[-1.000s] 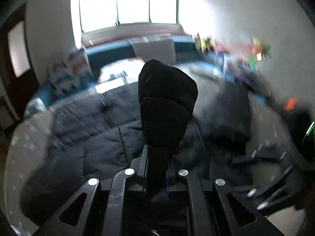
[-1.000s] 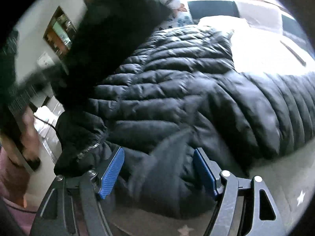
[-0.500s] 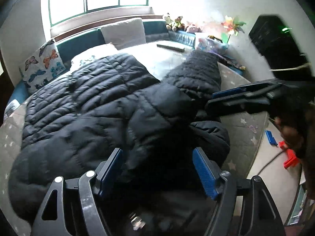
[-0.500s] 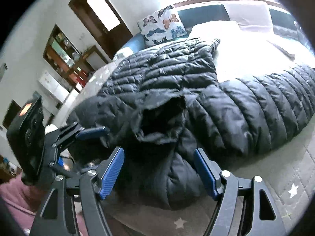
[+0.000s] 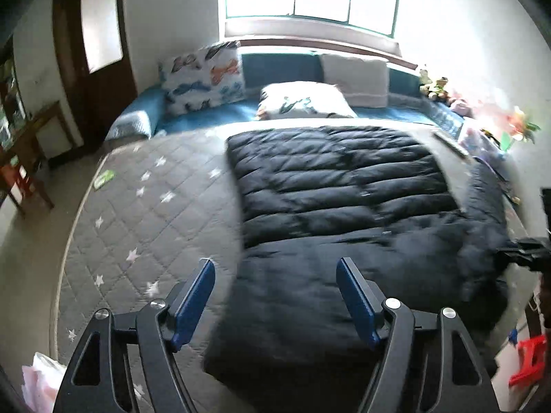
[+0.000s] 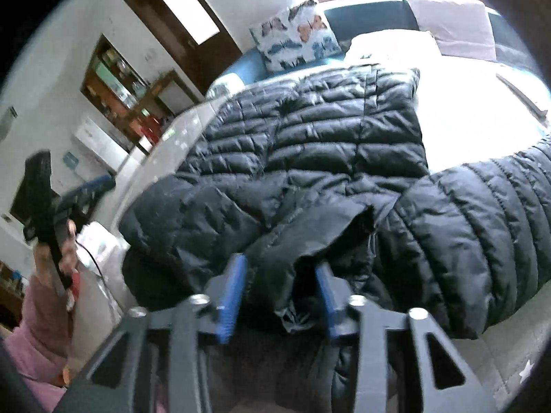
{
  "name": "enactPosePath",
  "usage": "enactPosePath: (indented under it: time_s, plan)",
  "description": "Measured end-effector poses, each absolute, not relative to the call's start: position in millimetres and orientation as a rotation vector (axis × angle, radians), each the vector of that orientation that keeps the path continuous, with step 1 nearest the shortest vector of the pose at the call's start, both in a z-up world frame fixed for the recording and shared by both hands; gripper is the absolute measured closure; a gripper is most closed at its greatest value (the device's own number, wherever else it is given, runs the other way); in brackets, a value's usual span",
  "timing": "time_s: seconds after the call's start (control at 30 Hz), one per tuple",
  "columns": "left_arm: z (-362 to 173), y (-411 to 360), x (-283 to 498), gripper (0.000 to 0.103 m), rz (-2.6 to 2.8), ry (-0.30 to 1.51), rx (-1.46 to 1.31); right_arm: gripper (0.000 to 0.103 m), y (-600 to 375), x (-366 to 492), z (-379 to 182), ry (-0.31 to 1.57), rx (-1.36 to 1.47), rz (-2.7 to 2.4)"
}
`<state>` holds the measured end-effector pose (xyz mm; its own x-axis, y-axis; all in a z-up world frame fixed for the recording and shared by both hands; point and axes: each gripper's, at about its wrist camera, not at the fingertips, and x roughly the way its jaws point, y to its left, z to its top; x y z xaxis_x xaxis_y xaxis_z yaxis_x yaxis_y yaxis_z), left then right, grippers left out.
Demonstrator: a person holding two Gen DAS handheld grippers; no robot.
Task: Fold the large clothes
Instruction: 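Lower the folded hem onto the jacket and open both grippers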
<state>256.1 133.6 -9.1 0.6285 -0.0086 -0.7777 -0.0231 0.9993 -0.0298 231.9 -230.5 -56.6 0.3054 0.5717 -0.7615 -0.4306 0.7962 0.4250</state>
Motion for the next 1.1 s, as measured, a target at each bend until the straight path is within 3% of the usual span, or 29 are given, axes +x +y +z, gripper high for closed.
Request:
enactPosePath:
  time_s: [0.07, 0.13, 0.43, 0.77, 0.87, 0.93, 0.97, 1.1]
  plan:
    - [-31.1, 145.8, 261.2, 0.041, -0.017, 0.947, -0.047, 0.066, -229.2, 229.3, -63.3, 1.093, 0.098, 0.612]
    - [-55.1, 146.6, 260.2, 0.045, -0.047, 0.996, -0.037, 0.069, -231.9, 226.8, -70.6, 1.114, 0.074, 0.587]
    - [-100.6, 127.2, 221.6, 0.045, -0.074, 0.952, 0.027, 0.07, -244.1, 225.4, -103.4, 1.22, 0.084, 0.548]
    - [-69.9, 96.5, 196.9, 0.046, -0.1, 0.902, 0.121, 0.069, -252.6, 208.3, -22.0, 1.028, -0.057, 0.43]
    - [-46.6, 84.4, 196.8, 0.046, -0.162, 0.857, 0.1, 0.063, -246.8, 201.9, 0.9, 0.957, -0.069, 0.459]
    - [-37.0, 72.7, 200.9, 0.046, -0.208, 0.837, 0.086, 0.048, -236.3, 201.1, 6.1, 0.943, -0.059, 0.519]
    - [-34.3, 64.7, 205.0, 0.046, -0.238, 0.833, 0.073, 0.046, -228.7, 201.2, 5.6, 0.939, -0.061, 0.547]
    - [-38.7, 33.0, 227.4, 0.046, -0.314, 0.853, 0.058, 0.045, -200.4, 208.9, -14.2, 0.963, -0.085, 0.626]
